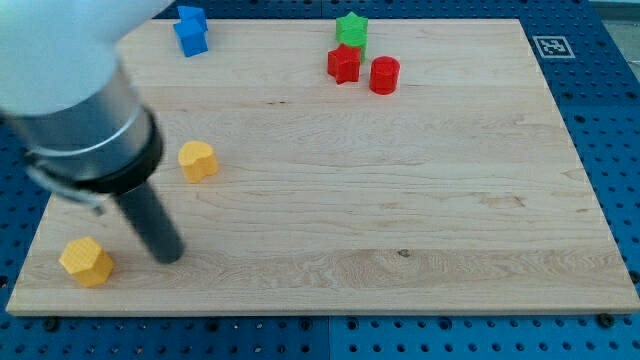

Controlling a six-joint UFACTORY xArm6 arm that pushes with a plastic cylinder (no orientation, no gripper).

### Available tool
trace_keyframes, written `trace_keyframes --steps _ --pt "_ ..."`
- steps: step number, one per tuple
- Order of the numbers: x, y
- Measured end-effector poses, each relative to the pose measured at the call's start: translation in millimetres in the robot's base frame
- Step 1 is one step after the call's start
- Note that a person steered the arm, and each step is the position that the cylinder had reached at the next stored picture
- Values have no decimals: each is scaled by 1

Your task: Slide the yellow heart down a bit

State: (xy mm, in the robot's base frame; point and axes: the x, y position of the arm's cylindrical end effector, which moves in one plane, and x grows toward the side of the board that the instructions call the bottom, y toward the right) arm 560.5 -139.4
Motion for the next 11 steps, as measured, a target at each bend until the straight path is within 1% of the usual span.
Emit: trace_keyframes --steps 1,2,3,4,7,10,11 --pt "-56 48" --pt "-116 53" --pt "-122 52" --pt "-123 28" --pt "-121 10" --pt "-85 -12" --pt "-80 -14"
